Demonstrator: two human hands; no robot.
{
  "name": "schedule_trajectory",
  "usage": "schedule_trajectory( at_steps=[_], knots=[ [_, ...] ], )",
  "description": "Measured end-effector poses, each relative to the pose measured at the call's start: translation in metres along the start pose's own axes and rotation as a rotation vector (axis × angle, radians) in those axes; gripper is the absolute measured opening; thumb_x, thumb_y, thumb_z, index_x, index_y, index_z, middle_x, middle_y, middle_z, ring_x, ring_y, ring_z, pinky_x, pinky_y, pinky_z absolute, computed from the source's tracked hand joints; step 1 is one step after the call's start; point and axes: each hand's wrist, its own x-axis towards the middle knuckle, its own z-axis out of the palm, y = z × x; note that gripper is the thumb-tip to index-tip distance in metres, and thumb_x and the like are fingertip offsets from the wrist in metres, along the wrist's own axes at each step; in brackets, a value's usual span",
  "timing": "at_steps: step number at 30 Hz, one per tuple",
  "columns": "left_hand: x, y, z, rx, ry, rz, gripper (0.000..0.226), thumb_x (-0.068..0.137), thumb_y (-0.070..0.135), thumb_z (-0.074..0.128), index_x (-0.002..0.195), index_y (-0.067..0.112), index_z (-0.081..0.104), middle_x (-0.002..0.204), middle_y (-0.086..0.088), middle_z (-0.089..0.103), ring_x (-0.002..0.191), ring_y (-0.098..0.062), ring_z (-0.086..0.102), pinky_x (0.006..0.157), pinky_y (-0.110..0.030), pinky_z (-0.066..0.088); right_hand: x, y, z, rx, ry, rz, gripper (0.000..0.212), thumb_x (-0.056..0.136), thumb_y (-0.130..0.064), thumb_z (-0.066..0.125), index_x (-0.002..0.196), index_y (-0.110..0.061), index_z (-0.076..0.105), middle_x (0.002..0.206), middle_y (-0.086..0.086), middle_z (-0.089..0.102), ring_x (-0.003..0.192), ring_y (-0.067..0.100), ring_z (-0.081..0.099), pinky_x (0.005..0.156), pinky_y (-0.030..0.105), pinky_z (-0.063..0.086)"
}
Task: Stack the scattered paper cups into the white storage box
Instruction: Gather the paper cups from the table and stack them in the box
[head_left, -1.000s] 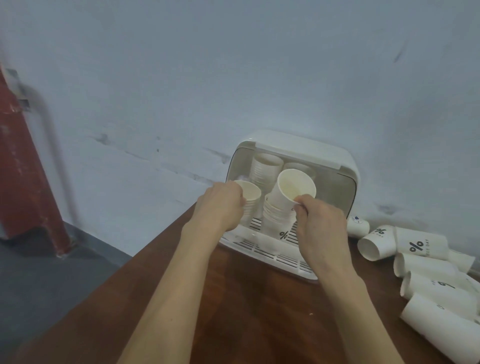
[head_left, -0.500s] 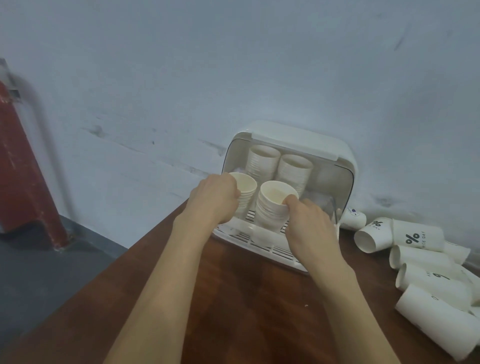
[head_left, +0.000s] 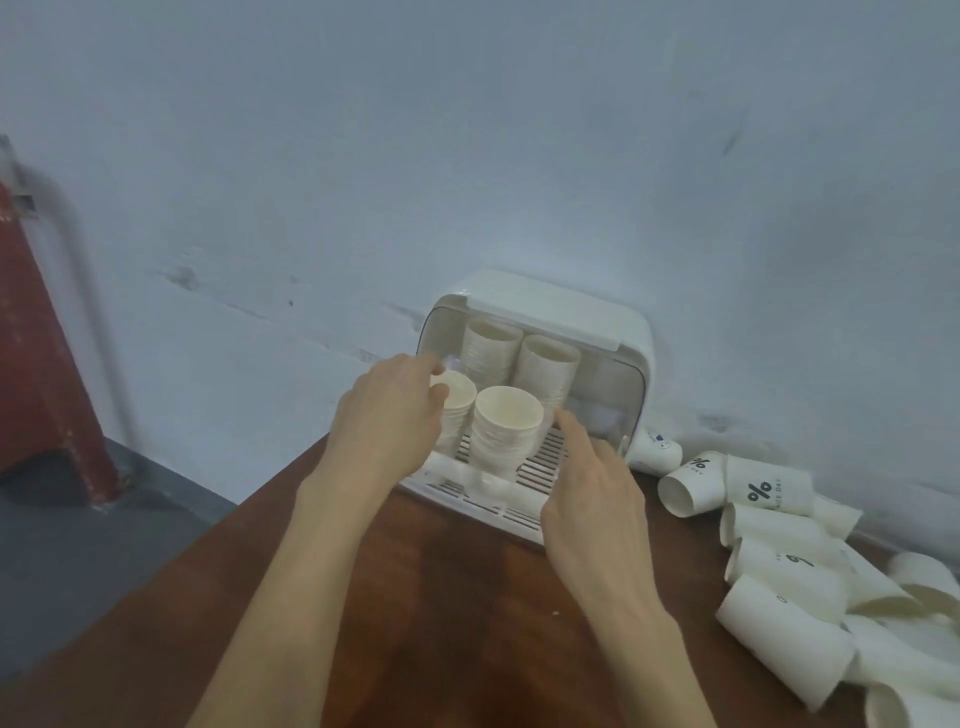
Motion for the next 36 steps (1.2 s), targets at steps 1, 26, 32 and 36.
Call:
schedule_trajectory(
  at_steps=[1, 26, 32, 36],
  knots=[
    [-0.008, 0.007, -0.001, -0.031, 0.011, 0.012, 0.027, 0.098, 0.028, 0.045, 0.122, 0.023, 0.055, 0.111, -0.004, 0.062, 0.104, -0.030, 0.056, 0.084, -0.041, 0.046, -0.003, 0.004, -0.006, 0.004, -0.011, 0.013, 0.074, 0.079, 0.000, 0.043, 0.145, -0.030, 0.031, 0.105, 0.004, 0.054, 0.102, 0.027, 0.051, 0.077, 0.034, 0.036],
    [-0.198, 0.175, 0.047, -0.012, -0.353, 0.471, 0.025, 0.099, 0.034, 0.042, 0.121, 0.025, 0.050, 0.109, 0.002, 0.054, 0.106, -0.025, 0.056, 0.084, -0.043, 0.047, -0.157, 0.103, -0.167, -0.074, -0.016, 0.329, 0.057, 0.087, -0.002, 0.039, 0.141, -0.019, 0.040, 0.125, 0.008, 0.058, 0.115, 0.030, 0.051, 0.089, 0.038, 0.040],
    [-0.225, 0.204, 0.058, -0.003, -0.392, 0.571, 0.027, 0.099, 0.032, 0.040, 0.122, 0.024, 0.051, 0.114, 0.002, 0.055, 0.106, -0.026, 0.056, 0.082, -0.040, 0.047, -0.185, 0.135, -0.191, -0.137, -0.002, 0.375, 0.055, 0.086, -0.001, 0.038, 0.138, -0.017, 0.043, 0.117, 0.010, 0.061, 0.108, 0.032, 0.053, 0.083, 0.039, 0.039],
    [-0.242, 0.219, 0.067, 0.009, -0.444, 0.631, 0.029, 0.100, 0.031, 0.039, 0.126, 0.024, 0.050, 0.119, 0.002, 0.054, 0.108, -0.027, 0.056, 0.084, -0.042, 0.047, -0.203, 0.156, -0.206, -0.181, -0.010, 0.420, 0.058, 0.085, 0.001, 0.037, 0.140, -0.016, 0.041, 0.113, 0.010, 0.062, 0.107, 0.031, 0.053, 0.078, 0.037, 0.038]
  ],
)
